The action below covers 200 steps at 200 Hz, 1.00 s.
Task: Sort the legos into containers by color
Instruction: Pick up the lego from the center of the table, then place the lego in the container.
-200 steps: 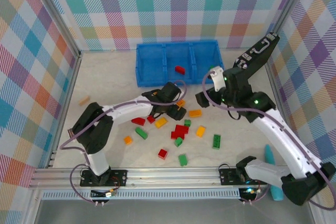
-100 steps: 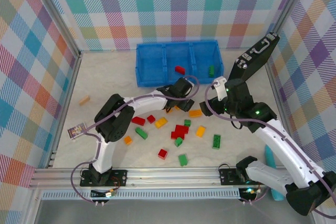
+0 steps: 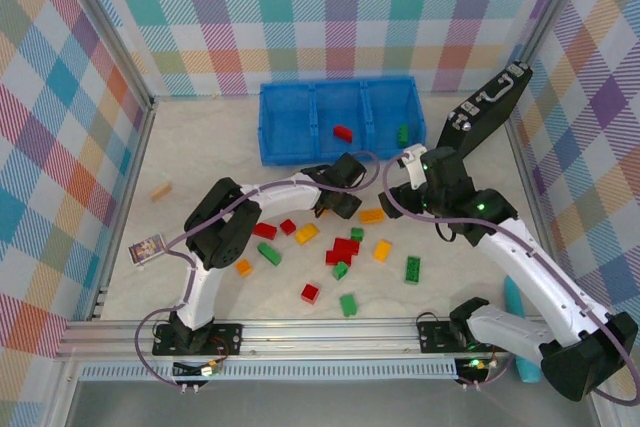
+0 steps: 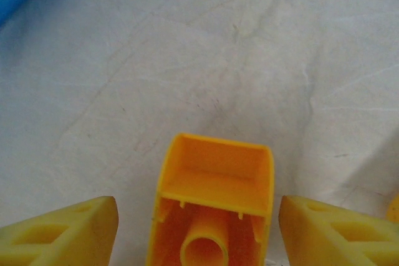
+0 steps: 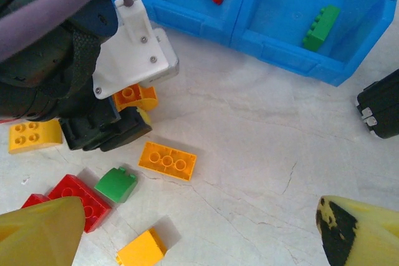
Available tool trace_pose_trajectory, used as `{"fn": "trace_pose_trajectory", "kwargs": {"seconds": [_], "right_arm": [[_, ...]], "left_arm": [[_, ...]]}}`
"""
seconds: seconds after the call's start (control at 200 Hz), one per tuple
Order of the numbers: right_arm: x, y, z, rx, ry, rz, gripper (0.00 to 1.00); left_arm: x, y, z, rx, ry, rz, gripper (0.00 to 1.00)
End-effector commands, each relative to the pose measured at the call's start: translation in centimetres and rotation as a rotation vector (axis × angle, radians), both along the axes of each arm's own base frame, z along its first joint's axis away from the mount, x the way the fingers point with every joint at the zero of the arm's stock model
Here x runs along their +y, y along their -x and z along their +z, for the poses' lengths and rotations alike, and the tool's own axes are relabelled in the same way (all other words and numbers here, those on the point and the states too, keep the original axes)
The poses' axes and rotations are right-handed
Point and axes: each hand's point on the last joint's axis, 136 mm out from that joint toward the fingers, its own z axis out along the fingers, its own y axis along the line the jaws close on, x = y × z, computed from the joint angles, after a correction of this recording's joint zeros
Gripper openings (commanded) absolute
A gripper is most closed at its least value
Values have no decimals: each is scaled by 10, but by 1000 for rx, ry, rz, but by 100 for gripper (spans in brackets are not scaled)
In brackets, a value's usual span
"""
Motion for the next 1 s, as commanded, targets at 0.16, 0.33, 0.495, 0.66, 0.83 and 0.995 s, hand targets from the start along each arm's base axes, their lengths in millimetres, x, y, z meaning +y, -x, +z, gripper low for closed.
{"fn": "trace_pose_trajectory", "kwargs": {"seconds": [0.16,0.33,0.495,0.66,0.83,0.995], "right_arm": [[0,-12,11,-36,-2,-23,96],[-1,-7,9,-41,-21,-23,98],[0,-5,1,-1,-58,-51,99],[4,-1,-12,51,-116,-77,100],[16,4,-35,158,-208,-100,99],[23,5,-53,237,-253,-135,99]], "left_arm": [[9,7,-15,93,12,48,40],[30,-12,11,41,24,171,23],[51,-36,84,-75,94,249,22],[71,-55,157,-210,156,286,22],[112,-84,199,-358,133,390,20],[136,-122,200,-417,187,521,19]]}}
